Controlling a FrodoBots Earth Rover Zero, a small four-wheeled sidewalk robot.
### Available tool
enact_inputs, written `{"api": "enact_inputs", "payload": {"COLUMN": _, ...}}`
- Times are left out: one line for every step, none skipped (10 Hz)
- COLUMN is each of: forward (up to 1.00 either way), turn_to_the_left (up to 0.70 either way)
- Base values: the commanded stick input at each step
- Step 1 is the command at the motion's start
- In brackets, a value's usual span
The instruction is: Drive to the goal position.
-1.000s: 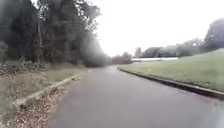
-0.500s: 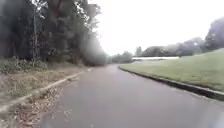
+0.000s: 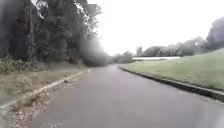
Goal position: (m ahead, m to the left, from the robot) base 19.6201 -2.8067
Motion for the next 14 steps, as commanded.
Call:
{"api": "enact_inputs", "payload": {"forward": 0.7, "turn_to_the_left": 0.0}}
{"api": "enact_inputs", "payload": {"forward": 0.7, "turn_to_the_left": 0.0}}
{"api": "enact_inputs", "payload": {"forward": 0.7, "turn_to_the_left": 0.0}}
{"api": "enact_inputs", "payload": {"forward": 0.7, "turn_to_the_left": 0.0}}
{"api": "enact_inputs", "payload": {"forward": 0.7, "turn_to_the_left": 0.0}}
{"api": "enact_inputs", "payload": {"forward": 0.7, "turn_to_the_left": 0.0}}
{"api": "enact_inputs", "payload": {"forward": 0.7, "turn_to_the_left": 0.0}}
{"api": "enact_inputs", "payload": {"forward": 0.7, "turn_to_the_left": 0.0}}
{"api": "enact_inputs", "payload": {"forward": 0.7, "turn_to_the_left": 0.0}}
{"api": "enact_inputs", "payload": {"forward": 0.7, "turn_to_the_left": 0.0}}
{"api": "enact_inputs", "payload": {"forward": 0.7, "turn_to_the_left": 0.0}}
{"api": "enact_inputs", "payload": {"forward": 0.7, "turn_to_the_left": 0.0}}
{"api": "enact_inputs", "payload": {"forward": 0.7, "turn_to_the_left": 0.0}}
{"api": "enact_inputs", "payload": {"forward": 0.7, "turn_to_the_left": 0.0}}
